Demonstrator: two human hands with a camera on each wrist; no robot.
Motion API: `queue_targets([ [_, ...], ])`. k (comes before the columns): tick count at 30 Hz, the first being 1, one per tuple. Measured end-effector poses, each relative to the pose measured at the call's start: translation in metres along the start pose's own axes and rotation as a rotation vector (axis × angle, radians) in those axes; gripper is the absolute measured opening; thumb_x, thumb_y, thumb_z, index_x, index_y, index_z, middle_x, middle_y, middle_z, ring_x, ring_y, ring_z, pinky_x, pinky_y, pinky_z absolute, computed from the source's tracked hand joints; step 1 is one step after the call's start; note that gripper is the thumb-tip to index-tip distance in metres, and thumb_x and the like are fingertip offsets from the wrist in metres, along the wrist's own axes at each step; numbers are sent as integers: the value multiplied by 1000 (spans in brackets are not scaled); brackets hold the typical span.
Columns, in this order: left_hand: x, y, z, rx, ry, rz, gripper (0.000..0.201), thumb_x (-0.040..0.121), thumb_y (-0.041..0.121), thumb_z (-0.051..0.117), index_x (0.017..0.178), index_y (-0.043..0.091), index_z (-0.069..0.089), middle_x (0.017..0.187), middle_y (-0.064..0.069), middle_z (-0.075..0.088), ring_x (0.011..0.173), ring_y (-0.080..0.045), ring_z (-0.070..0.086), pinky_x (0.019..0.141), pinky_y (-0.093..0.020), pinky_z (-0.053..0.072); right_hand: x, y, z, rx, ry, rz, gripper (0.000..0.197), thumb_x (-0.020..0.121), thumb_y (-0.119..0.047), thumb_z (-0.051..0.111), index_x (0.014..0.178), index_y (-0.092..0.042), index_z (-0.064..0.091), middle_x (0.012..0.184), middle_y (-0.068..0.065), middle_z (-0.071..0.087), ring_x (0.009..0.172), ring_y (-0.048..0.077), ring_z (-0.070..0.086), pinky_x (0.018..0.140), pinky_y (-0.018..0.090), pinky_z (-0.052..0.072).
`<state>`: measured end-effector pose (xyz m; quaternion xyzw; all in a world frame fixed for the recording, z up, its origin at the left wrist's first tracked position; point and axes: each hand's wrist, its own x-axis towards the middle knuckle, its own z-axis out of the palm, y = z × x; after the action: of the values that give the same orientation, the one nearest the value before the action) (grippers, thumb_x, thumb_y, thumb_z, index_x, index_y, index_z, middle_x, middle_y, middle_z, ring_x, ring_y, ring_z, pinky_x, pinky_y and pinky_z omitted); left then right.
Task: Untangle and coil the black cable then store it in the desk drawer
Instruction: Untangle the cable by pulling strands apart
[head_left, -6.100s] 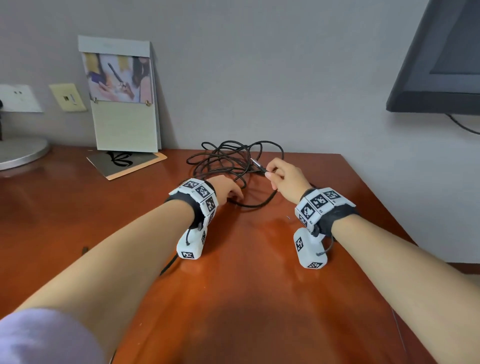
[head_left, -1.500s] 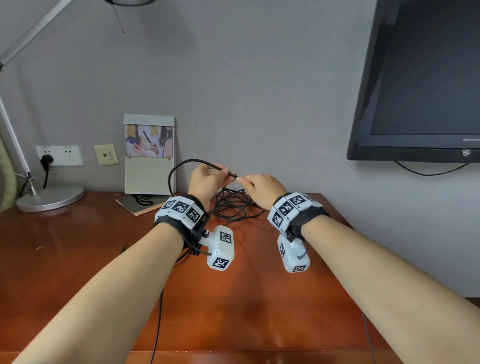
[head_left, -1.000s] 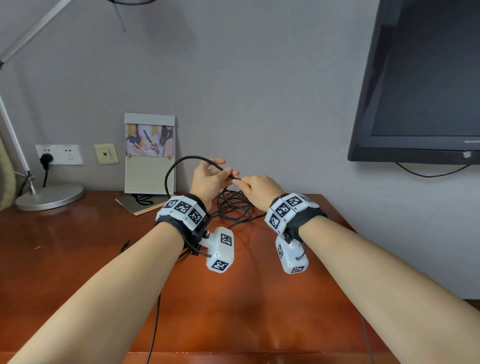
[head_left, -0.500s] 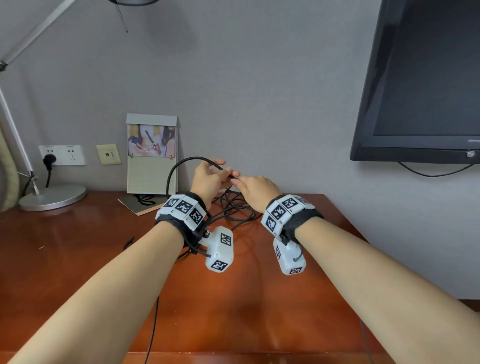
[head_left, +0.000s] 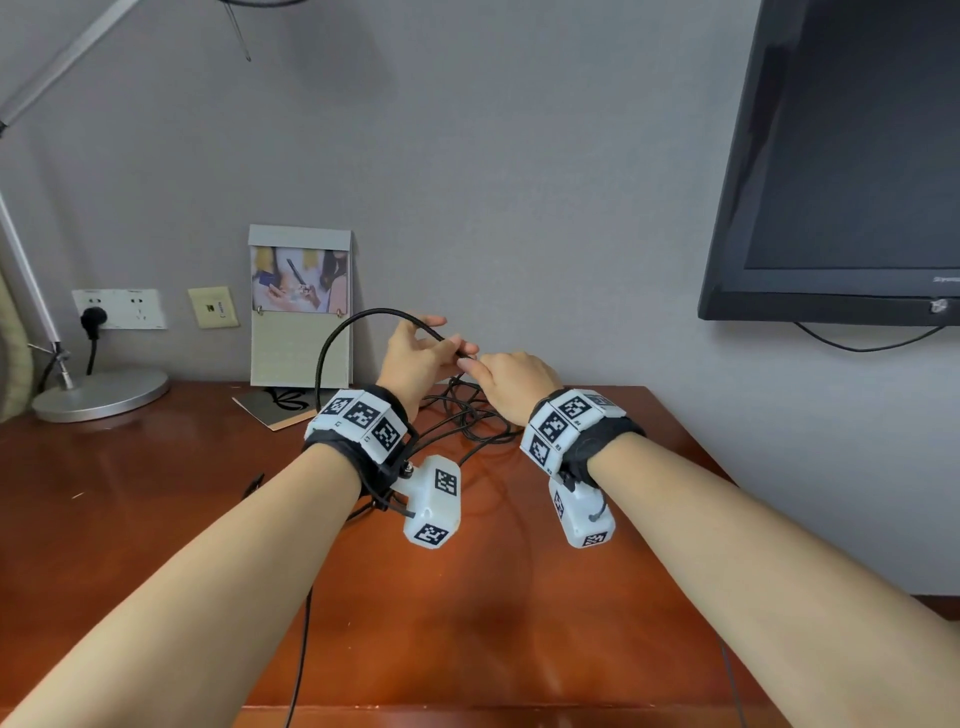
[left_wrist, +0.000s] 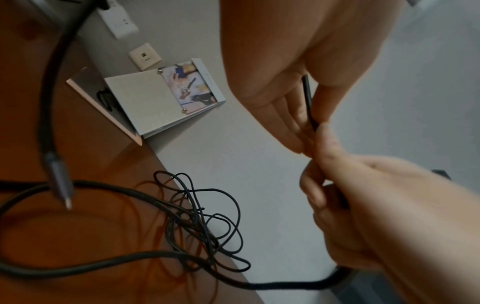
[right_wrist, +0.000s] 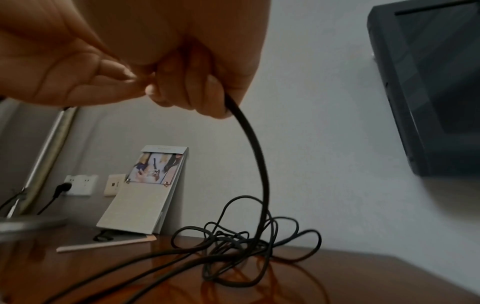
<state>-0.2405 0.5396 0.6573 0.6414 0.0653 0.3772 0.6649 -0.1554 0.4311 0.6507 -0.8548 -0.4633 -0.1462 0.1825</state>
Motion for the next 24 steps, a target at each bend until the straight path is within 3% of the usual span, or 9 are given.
queue_targets([
  [2,-1,-2,2,81,-12,3,17,94,-1,51,107,7,44,80,-9,68,71,-17,66,73,-29,56,3,-1,1,42,-43,4,56,99,-50,24,103,-12,65,95,13,67,88,32,61,73,36,46],
  [6,2,0,-4,50,75,70,14,95,-2,45,98,12,44,77,-9,65,72,-17,65,67,-21,56,5,7,7,119,-69,-3,61,97,-53,26,85,-6,63,83,11,67,78,29,61,72,38,49],
  [9,5,1,-13,14,150,91,14,96,-2,43,106,8,42,77,-8,64,73,-15,65,64,-18,55,8,12,10,155,-60,-16,60,99,-48,25,76,-3,57,77,12,64,74,29,59,77,40,50],
  [13,3,-2,-16,29,122,85,26,96,3,48,117,14,37,81,-6,66,77,-13,66,64,-17,54,7,12,8,87,-33,-4,54,100,-46,24,60,-13,42,60,4,50,65,28,52,71,39,49],
  [16,1,-6,-15,107,58,73,44,91,4,58,123,16,31,86,-9,67,73,-13,66,70,-22,55,5,7,5,33,-21,-12,52,100,-46,24,63,-14,43,67,4,51,69,27,51,65,34,41],
  [19,1,-7,-12,124,18,76,46,91,0,57,126,12,30,84,-10,67,70,-15,66,72,-24,55,6,3,5,19,-38,-34,52,100,-47,24,75,-11,53,76,8,57,74,28,54,66,34,42],
  [22,3,-4,-18,90,77,108,42,91,-4,53,122,13,30,80,-10,65,61,-8,67,64,-19,54,8,13,10,58,-72,-26,61,98,-51,23,72,-8,57,73,10,63,73,30,60,74,40,51],
  [24,7,-3,-29,64,141,110,41,91,-6,52,120,13,31,80,-10,65,60,-5,67,61,-16,53,7,22,12,85,-88,-16,59,98,-50,24,65,-12,52,71,9,62,73,29,60,79,44,51],
])
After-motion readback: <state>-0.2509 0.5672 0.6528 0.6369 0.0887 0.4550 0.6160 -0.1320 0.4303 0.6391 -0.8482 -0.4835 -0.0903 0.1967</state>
